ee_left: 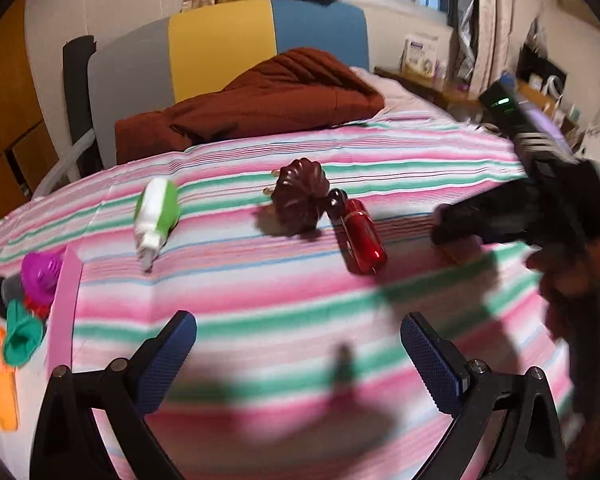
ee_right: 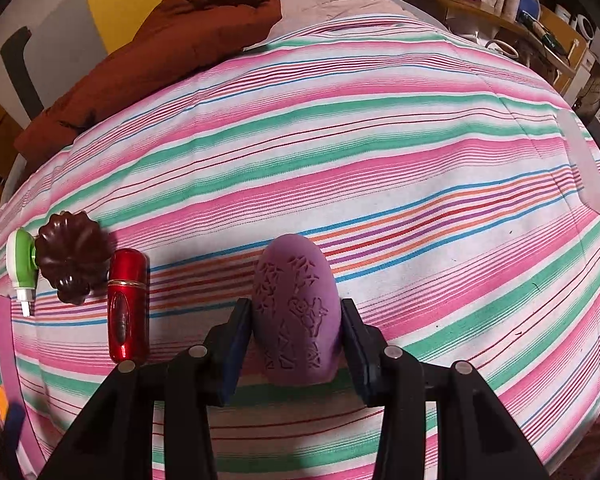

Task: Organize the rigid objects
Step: 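Grasp the red cylinder bottle with the left gripper while the right gripper holds the lavender piece, then carry the red bottle into the tray and open the left gripper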

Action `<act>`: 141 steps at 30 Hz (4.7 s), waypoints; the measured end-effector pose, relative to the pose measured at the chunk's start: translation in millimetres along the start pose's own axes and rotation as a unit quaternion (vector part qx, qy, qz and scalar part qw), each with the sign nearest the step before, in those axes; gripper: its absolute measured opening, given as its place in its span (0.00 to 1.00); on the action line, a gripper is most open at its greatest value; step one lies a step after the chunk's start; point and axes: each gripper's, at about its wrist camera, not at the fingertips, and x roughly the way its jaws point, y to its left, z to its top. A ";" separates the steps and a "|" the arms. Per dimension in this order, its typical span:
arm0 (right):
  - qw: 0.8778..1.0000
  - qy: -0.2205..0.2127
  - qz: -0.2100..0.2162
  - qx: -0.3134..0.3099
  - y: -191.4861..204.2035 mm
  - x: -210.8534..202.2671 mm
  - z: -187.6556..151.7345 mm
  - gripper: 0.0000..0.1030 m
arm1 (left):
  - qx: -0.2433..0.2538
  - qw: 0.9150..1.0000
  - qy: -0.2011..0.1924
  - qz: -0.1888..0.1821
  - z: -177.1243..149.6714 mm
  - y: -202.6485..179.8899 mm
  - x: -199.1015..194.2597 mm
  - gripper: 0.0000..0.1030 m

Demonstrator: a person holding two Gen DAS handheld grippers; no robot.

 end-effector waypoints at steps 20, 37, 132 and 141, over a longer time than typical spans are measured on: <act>1.000 0.006 0.006 0.003 -6.0 -4.5 -3.2 0.43 | -0.009 0.998 0.027 -0.053 31.8 -21.6 71.3 0.31; 1.000 0.004 0.005 0.001 -7.2 -10.2 -9.7 0.42 | 0.021 0.996 0.021 -0.083 -11.1 -17.3 26.4 0.57; 0.992 -0.050 0.067 -0.096 48.6 -24.6 -24.0 0.42 | -0.181 0.970 -0.060 0.149 -179.7 258.0 -146.2 0.74; 0.987 -0.047 0.102 -0.113 64.3 -29.7 -35.8 0.42 | -0.173 0.968 -0.100 0.155 -178.0 241.5 -160.0 1.00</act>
